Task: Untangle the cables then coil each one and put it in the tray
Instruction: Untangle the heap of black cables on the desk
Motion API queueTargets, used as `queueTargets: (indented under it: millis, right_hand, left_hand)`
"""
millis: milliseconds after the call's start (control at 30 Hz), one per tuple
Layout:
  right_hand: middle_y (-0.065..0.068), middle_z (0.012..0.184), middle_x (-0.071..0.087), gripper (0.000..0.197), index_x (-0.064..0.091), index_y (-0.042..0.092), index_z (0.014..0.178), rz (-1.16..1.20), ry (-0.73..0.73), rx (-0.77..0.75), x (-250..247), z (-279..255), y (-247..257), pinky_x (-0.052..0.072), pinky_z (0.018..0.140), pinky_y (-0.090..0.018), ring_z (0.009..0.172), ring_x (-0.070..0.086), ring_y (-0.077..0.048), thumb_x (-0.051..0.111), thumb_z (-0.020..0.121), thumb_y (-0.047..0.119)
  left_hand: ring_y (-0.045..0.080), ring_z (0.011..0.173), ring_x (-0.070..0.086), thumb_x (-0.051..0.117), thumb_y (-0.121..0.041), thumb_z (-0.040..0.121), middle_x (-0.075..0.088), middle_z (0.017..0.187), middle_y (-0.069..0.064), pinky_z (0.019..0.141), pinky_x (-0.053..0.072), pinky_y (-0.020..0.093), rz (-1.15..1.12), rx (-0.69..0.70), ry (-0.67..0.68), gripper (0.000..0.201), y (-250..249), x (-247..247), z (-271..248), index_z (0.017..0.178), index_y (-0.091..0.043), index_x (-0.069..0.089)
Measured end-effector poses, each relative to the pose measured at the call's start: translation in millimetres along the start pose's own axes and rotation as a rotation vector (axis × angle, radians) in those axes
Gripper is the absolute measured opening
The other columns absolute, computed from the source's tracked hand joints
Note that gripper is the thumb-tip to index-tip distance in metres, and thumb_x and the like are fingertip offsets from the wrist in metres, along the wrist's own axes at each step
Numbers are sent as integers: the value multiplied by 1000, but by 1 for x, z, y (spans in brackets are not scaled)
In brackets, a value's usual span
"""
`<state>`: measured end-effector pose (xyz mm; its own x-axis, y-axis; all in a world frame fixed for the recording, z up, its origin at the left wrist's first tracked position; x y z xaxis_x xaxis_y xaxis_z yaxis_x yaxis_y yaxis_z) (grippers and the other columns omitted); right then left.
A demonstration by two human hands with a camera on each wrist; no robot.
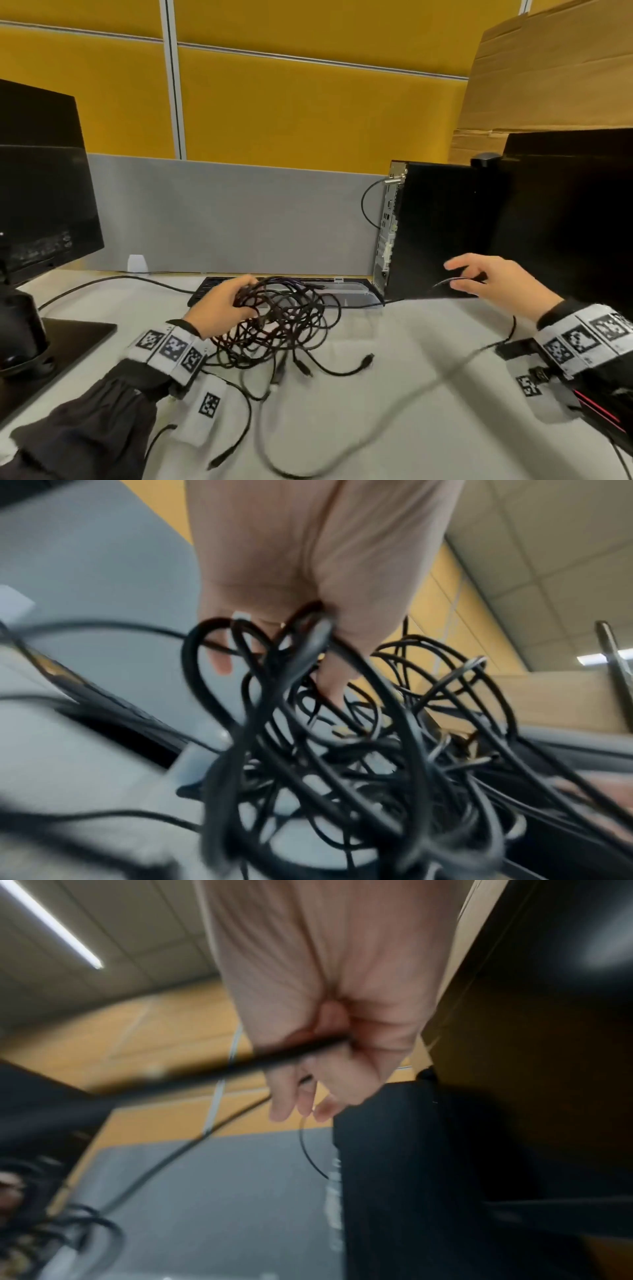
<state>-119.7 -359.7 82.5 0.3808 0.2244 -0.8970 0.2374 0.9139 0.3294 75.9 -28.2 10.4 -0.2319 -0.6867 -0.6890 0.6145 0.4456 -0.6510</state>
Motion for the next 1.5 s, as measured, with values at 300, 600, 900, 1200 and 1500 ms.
queueTargets:
  millis: [300,600,900,1200,1500]
  right_hand:
    - [3,40,28,38,35,16,65,963,-225,437,20,26,-76,18,30,-12,28,23,-8,28,101,24]
    - [-4,50,38,22,45,13,75,735,-175,575,45,27,-78,23,29,-12,29,33,-11,40,96,11]
    - [5,129,49,48,38,31,131,-179,72,-257,86,0,121,33,104,-40,120,44,-16,49,89,52]
    - [7,64,55,20,51,24,74,406,140,-304,109,-13,165,47,67,-28,56,51,-2,52,94,24]
    - [5,56,20,29,66,13,88,1134,396,-2,127,-11,150,19,51,-23,49,20,-9,50,93,36]
  left_hand:
    - [-3,89,56,51,19,82,63,93,-10,78,43,11,-376,-7,-323,52,17,-20,-25,91,-32,57]
    - [-9,75,56,48,13,87,63,88,1,71,42,3,-487,1,-415,34,12,-22,-45,87,-19,60]
    - [21,85,55,50,5,90,59,91,15,81,45,27,-479,68,-454,20,-3,-16,-48,86,-13,57]
    - [8,71,48,55,7,88,49,78,8,70,39,15,-392,225,-575,33,-23,-30,-58,72,-23,51]
    - [12,76,47,58,-20,76,48,79,-8,71,41,21,-225,435,-502,8,-46,-32,-63,70,-23,54]
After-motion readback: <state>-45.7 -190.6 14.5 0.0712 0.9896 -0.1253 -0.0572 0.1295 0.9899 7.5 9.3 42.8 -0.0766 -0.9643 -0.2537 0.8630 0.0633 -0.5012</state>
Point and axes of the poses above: each hand's wrist, its own z-axis towards the middle knuckle, its own x-axis out of the palm, y = z × x, the point moved 7 cm from there along z, towards the middle knuckle
